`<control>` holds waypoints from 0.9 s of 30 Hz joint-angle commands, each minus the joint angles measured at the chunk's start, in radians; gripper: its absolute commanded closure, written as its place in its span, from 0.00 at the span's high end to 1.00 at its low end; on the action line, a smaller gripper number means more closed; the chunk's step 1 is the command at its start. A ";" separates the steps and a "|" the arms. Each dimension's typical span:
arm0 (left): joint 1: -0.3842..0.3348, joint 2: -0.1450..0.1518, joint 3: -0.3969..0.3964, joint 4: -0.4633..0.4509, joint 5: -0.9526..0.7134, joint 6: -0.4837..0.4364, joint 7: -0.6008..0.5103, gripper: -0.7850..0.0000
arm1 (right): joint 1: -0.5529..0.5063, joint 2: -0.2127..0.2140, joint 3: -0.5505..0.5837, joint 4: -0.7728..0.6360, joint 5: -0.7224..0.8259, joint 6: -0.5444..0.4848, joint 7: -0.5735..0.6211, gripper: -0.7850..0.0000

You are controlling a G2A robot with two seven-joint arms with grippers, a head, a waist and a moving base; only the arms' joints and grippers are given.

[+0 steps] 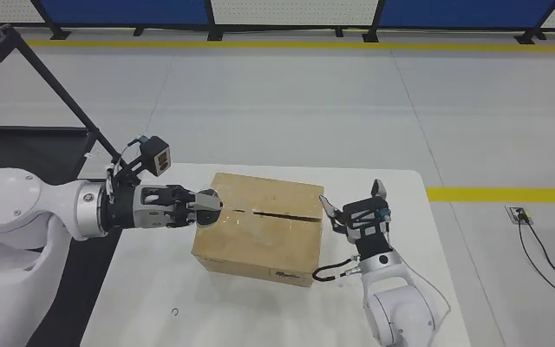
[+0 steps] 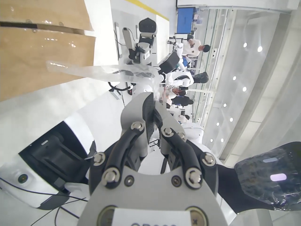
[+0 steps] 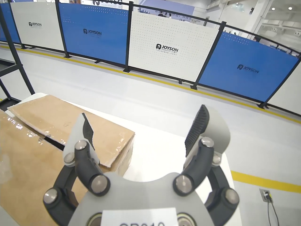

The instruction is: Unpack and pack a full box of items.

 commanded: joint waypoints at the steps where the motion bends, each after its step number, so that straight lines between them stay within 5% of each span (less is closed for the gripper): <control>1: -0.054 0.005 0.049 0.034 0.011 -0.017 -0.017 0.00 | -0.011 0.003 0.023 -0.003 0.023 -0.016 -0.005 1.00; 6: -0.196 0.017 0.182 0.105 0.048 -0.068 -0.068 0.00 | -0.046 0.012 0.066 -0.015 0.103 -0.082 -0.022 1.00; 16: -0.406 0.010 0.366 0.180 0.058 -0.088 -0.088 0.00 | -0.115 0.045 0.082 -0.014 0.265 -0.500 0.122 1.00; 27: -0.473 -0.011 0.412 0.169 -0.011 -0.130 -0.045 0.00 | -0.116 0.049 0.057 -0.007 0.274 -0.532 0.103 1.00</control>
